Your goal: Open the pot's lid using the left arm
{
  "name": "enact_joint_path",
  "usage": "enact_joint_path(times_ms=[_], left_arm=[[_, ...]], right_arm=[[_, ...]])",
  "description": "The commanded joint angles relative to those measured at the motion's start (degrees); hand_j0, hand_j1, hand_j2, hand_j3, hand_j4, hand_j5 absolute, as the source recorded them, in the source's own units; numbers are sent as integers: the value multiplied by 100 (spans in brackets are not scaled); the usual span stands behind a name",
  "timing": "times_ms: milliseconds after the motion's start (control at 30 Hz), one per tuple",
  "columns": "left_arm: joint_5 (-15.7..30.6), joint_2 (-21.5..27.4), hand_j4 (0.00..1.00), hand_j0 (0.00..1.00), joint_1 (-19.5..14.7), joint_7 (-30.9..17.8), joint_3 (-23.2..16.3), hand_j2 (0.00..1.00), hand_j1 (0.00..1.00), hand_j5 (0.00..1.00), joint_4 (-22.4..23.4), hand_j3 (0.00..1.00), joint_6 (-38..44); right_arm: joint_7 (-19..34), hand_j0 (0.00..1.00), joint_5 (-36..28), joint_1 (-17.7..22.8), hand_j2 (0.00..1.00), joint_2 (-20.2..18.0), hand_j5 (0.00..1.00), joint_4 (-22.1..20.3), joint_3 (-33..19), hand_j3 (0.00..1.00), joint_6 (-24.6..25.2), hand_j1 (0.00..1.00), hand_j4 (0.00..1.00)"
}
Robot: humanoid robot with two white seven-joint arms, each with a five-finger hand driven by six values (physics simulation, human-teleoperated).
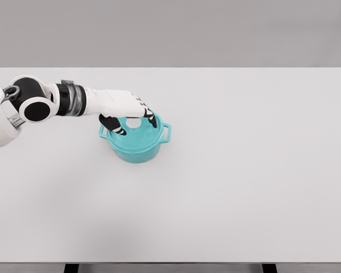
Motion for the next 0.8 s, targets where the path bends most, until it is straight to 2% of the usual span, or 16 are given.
enact_joint_path(times_ms=[0,200,367,500,767], left_arm=[[7,7,73,73,0,-5,-35,73,73,73,37,73,6],[-2,7,50,50,0,3,-53,50,50,50,55,50,-3],[-2,7,40,40,0,3,-53,40,40,40,55,40,-12],[-2,24,35,35,-18,3,-53,35,35,35,55,35,-29],[7,701,35,35,-290,-5,-53,35,35,35,37,35,-56]], right_arm=[[2,100,0,0,100,-1,100,1,-7,100,-1,100,100],[2,100,0,0,100,-1,100,1,2,100,-1,100,100],[2,100,-9,0,100,-1,100,1,2,100,-1,100,100],[2,100,0,0,100,-1,100,1,2,100,-1,100,100],[2,100,0,0,100,-1,100,1,2,100,-1,100,100]])
